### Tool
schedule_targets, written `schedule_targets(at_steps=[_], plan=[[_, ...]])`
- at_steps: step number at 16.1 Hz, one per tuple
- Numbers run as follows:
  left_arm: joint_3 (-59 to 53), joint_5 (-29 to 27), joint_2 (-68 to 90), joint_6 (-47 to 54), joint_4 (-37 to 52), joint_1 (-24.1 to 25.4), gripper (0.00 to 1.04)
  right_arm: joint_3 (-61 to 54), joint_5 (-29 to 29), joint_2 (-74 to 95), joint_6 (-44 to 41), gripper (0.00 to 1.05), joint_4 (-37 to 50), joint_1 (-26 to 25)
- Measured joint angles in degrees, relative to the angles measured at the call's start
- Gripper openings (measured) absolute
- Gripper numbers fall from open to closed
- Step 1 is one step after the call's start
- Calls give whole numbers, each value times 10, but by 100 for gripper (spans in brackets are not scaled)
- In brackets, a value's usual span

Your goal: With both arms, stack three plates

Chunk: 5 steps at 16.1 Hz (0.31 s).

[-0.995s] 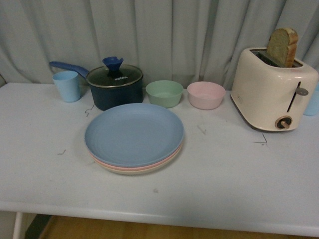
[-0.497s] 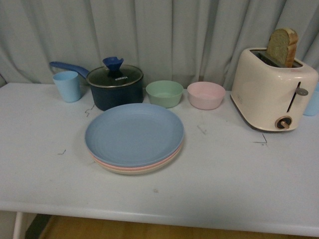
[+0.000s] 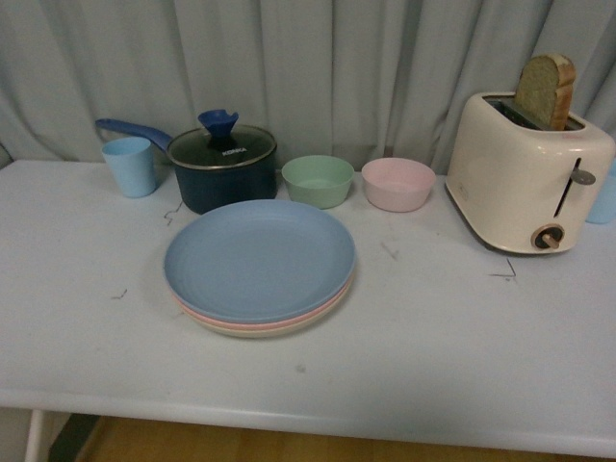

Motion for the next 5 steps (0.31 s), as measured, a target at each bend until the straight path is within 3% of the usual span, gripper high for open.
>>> schedule_targets(at_steps=[5], plan=[[0, 0, 0, 0, 0, 0, 98, 0, 0, 0, 0, 98, 0, 0]])
